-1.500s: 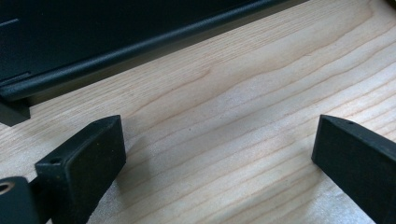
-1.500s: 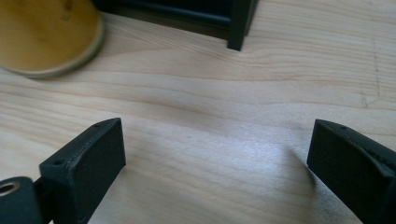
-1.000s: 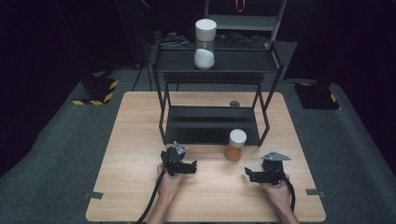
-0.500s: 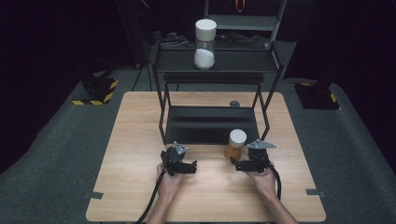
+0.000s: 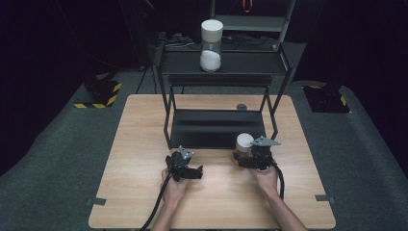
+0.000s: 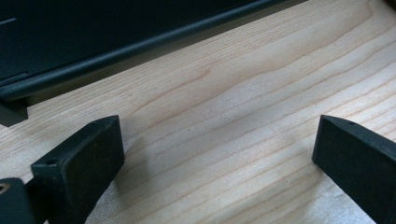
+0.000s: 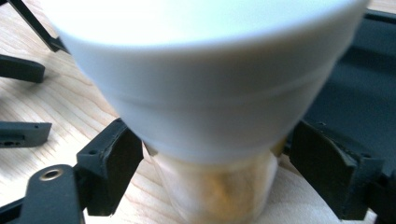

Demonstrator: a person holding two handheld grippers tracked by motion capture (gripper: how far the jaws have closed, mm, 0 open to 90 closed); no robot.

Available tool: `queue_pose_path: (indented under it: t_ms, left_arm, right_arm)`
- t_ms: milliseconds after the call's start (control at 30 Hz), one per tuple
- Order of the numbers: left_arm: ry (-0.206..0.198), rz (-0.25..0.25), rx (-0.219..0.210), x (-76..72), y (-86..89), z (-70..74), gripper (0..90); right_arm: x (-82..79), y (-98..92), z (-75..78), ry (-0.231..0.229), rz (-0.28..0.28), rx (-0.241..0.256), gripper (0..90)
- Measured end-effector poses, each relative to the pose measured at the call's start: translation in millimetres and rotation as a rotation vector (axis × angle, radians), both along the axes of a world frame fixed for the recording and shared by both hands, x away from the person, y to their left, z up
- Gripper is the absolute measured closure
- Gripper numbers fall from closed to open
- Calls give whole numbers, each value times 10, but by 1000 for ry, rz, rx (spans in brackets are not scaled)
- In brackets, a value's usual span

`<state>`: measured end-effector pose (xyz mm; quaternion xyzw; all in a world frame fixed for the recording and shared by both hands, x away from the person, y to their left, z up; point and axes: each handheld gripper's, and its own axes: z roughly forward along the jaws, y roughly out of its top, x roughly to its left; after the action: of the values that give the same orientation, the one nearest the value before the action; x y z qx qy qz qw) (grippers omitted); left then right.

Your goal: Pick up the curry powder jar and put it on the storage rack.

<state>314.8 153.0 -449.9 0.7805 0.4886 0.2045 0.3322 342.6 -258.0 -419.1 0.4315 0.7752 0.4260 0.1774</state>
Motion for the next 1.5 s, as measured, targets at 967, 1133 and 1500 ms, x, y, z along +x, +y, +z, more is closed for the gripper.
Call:
queue_pose_path:
  t_ms: [967, 1133, 1500]
  left_arm:
    - [-2, 1, 1, -3, -3, -1, 20]
    - [-2, 1, 1, -3, -3, -1, 21]
    - [-2, 1, 0, -4, -3, -2, 20]
  right_arm:
    - [2, 31, -15, -60, 20, -9, 319]
    - [13, 25, 6, -55, 32, -17, 320]
    - [20, 5, 97, -50, 53, -39, 322]
